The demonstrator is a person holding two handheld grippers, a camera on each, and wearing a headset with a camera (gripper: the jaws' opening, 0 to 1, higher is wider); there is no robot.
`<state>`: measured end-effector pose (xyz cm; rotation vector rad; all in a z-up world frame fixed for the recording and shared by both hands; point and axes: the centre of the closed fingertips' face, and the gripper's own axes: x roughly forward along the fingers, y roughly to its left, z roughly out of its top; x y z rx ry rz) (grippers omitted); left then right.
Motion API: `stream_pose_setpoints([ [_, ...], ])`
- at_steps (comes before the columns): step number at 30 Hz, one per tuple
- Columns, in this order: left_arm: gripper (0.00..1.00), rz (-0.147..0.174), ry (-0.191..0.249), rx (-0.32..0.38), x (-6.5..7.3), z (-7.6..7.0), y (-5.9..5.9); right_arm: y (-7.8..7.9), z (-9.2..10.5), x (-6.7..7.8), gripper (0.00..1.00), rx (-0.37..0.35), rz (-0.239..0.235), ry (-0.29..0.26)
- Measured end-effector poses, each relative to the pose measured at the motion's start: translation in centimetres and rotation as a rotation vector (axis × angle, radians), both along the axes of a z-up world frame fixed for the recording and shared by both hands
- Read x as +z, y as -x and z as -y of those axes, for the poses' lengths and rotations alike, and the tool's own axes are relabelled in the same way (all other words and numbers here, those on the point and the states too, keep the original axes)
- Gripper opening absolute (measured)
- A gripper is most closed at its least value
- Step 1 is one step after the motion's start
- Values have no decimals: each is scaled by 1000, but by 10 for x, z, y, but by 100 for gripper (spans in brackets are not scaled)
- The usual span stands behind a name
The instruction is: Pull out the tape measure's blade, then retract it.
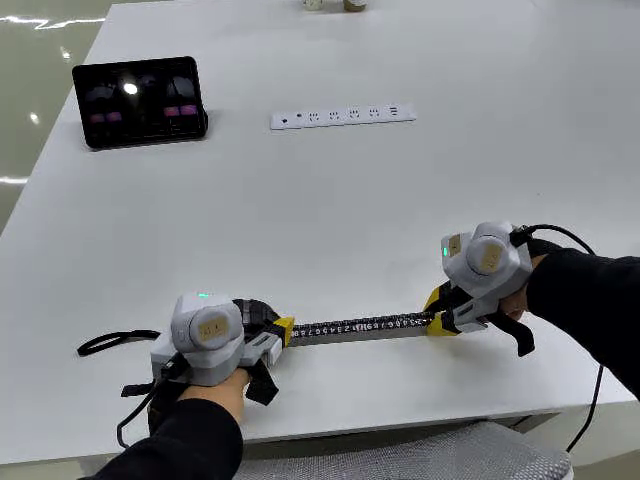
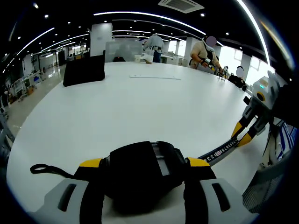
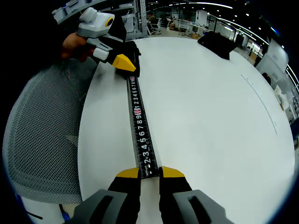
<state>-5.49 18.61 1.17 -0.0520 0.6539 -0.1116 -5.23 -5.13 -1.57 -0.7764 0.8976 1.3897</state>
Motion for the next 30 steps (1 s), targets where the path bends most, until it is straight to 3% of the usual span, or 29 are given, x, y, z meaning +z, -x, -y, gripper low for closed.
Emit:
stream_pose_setpoints([
  [30, 64, -1, 1, -2, 0, 0, -1, 2, -13, 1, 11, 6, -3, -14],
])
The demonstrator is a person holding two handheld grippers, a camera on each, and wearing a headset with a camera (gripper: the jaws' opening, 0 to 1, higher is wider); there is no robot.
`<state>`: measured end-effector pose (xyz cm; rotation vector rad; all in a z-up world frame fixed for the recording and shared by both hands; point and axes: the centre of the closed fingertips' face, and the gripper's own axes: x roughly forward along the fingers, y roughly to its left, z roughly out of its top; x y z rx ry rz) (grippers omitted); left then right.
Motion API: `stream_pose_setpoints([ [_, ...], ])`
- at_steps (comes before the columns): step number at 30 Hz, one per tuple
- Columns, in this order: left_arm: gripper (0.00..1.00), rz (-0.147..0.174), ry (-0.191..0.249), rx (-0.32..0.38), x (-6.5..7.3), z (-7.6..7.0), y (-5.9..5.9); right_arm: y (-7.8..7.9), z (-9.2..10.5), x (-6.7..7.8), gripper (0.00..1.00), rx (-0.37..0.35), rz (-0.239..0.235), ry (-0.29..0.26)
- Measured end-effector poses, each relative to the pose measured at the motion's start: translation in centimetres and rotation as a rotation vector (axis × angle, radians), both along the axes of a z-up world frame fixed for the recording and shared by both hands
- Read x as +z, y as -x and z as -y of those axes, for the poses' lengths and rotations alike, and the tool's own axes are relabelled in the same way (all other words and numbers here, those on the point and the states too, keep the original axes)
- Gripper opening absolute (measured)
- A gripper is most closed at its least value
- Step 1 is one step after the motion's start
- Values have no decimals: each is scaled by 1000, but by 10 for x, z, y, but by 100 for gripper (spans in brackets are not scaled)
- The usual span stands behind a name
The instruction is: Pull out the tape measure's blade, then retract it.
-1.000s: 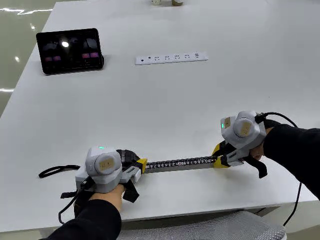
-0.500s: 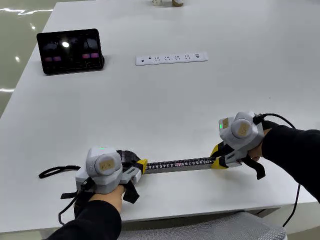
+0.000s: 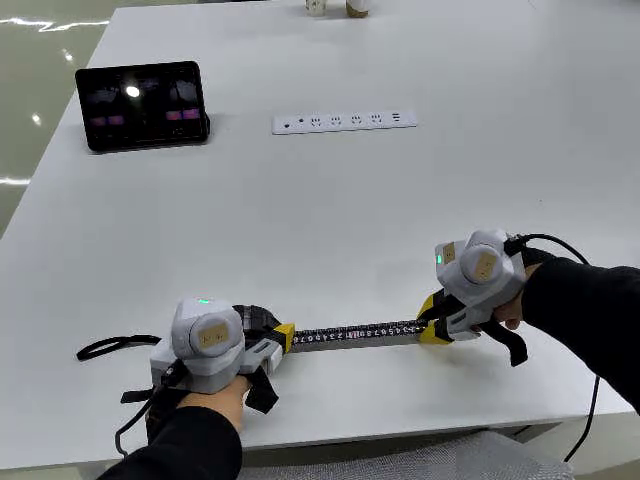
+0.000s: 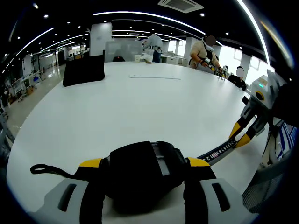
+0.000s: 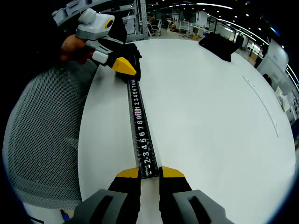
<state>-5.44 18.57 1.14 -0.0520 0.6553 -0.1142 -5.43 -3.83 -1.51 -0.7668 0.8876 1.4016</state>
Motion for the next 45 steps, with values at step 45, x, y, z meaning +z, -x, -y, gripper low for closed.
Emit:
stream_pose_setpoints([
  [45, 64, -1, 1, -3, 1, 0, 2, 1, -15, 0, 12, -10, -5, -6],
])
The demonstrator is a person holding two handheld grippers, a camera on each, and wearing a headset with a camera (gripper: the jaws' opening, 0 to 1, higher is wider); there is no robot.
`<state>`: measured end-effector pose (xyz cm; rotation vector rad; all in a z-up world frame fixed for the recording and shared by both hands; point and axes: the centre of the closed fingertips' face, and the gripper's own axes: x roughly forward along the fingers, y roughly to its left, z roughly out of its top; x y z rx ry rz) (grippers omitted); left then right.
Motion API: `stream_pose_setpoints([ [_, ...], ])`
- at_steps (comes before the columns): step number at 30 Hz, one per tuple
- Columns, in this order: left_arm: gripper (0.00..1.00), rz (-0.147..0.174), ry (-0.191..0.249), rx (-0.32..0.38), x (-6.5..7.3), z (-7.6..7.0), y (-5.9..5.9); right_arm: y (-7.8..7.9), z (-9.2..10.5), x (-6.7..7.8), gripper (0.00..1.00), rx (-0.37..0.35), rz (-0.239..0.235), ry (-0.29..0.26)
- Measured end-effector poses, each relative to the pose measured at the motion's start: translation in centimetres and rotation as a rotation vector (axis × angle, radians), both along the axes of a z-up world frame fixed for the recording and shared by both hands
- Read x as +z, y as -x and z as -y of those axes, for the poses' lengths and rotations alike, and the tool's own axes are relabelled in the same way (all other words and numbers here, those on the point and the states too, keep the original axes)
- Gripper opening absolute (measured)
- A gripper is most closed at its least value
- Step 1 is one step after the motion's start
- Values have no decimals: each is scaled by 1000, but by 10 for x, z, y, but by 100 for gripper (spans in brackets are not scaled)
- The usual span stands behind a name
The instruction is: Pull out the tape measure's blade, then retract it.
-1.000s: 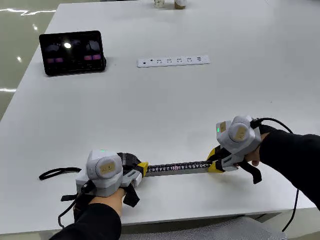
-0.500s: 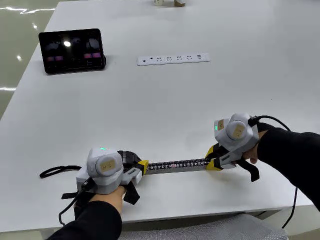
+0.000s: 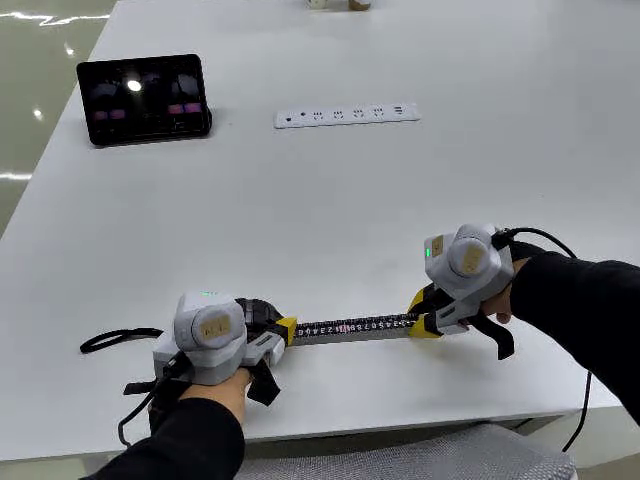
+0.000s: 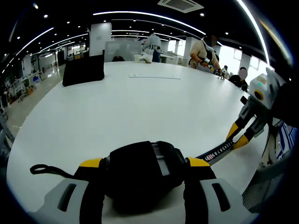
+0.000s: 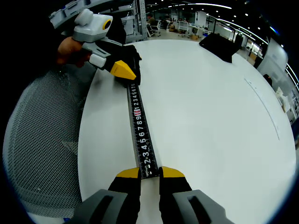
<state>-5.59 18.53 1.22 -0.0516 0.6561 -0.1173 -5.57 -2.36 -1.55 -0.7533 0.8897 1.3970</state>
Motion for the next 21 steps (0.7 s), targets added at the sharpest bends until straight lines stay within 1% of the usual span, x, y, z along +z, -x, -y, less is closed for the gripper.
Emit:
stream_pose_setpoints([
  [3, 64, 0, 0, 0, 0, 0, 0, 1, -1, 0, 12, 11, 11, -1],
  [21, 64, -1, 1, -1, -1, 0, -1, 0, -7, 0, 12, 3, 1, -9],
])
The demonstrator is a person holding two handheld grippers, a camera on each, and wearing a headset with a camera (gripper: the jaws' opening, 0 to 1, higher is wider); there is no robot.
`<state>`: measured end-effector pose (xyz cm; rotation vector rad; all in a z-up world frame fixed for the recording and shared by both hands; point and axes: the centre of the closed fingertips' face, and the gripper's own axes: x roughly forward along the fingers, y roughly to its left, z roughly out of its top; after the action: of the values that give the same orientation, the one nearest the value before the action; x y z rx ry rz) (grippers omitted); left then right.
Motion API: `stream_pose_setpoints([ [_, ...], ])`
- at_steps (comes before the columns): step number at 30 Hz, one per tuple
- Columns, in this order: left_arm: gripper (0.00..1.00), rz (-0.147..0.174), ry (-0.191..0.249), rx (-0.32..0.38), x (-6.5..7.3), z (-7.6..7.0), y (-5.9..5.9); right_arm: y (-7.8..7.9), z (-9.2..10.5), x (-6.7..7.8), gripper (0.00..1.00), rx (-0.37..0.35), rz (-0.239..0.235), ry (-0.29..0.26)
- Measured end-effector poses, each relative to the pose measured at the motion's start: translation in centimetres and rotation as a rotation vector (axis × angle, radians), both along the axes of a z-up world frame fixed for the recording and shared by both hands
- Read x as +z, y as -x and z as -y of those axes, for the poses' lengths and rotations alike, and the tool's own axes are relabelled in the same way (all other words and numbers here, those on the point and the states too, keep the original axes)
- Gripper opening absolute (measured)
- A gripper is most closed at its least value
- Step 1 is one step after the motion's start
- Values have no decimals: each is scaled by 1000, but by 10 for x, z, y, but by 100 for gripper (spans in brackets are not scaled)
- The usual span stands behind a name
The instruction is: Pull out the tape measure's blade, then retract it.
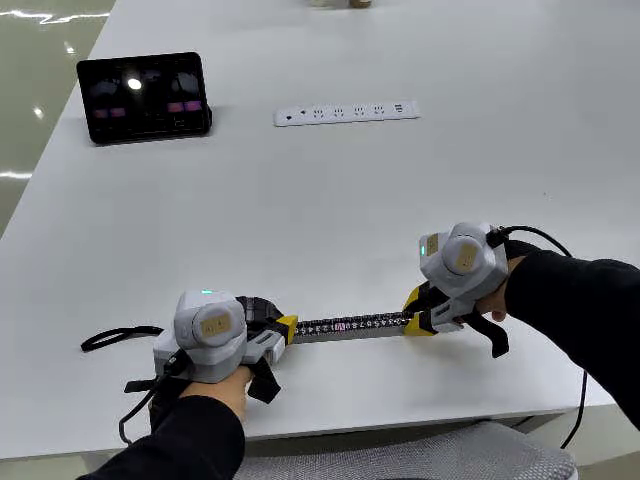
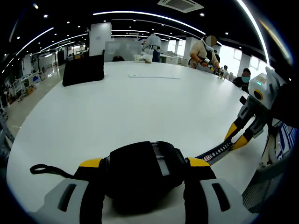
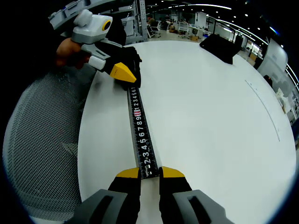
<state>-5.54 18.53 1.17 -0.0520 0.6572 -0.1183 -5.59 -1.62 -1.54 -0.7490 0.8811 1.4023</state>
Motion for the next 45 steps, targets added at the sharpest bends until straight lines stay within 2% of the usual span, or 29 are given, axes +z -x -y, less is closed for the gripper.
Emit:
stream_pose_setpoints([
  [45, 64, -2, 4, -3, 0, 0, 0, 0, -14, 0, 12, 11, -4, -11],
])
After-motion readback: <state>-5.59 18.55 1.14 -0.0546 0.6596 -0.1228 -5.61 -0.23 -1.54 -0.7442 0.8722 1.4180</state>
